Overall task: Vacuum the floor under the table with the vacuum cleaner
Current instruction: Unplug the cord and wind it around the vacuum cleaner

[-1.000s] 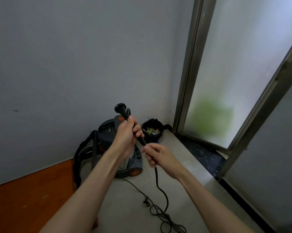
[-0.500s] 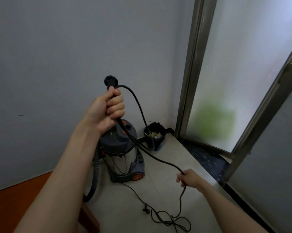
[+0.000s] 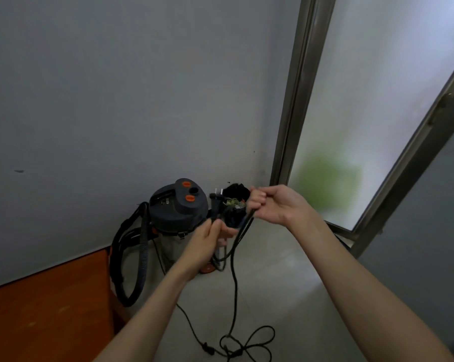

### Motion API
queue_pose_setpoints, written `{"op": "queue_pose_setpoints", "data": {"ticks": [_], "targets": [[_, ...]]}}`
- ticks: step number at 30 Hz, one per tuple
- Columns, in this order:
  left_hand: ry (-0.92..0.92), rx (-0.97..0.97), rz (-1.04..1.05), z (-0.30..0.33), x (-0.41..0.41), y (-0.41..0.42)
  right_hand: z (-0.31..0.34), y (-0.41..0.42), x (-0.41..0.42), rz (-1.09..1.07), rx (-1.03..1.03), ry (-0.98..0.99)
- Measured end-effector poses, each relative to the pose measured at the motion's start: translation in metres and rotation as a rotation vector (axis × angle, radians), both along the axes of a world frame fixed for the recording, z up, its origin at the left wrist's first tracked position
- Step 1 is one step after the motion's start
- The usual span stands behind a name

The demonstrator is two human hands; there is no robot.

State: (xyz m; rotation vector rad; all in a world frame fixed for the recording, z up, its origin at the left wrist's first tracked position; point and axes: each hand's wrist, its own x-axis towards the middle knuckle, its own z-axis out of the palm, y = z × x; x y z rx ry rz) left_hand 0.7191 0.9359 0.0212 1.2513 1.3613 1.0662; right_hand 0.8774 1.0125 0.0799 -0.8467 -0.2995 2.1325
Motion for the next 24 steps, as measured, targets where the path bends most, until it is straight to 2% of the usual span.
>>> {"op": "queue_pose_setpoints", "data": {"ticks": [6, 11, 13, 17, 20, 22, 24], "targets": [[-0.114, 0.021, -0.109, -0.008, 0.013, -0.009, 0.016, 0.009, -0.020, -0.098, 0.058, 0.036], [-0.163, 0.086, -0.054, 0.006, -0.010, 0.002, -0.027, -0.008, -0.006, -0.045, 0.183, -0.220], [-0.235, 0.097, -0.044, 0.015, -0.020, 0.008, -0.049, -0.022, 0.001, 0.026, 0.280, -0.310], [-0.388, 0.132, -0.068, 0.045, -0.025, 0.022, -0.087, -0.050, -0.011, 0.366, 0.552, -0.600], [-0.496, 0.152, -0.078, 0.069, -0.027, 0.030, -0.098, -0.058, -0.035, 0.561, 0.692, -0.694], [-0.547, 0.163, -0.076, 0.083, -0.029, 0.031, -0.099, -0.059, -0.046, 0.585, 0.828, -0.818], [-0.532, 0.172, -0.064, 0.092, -0.034, 0.029, -0.100, -0.061, -0.051, 0.530, 0.869, -0.858]]}}
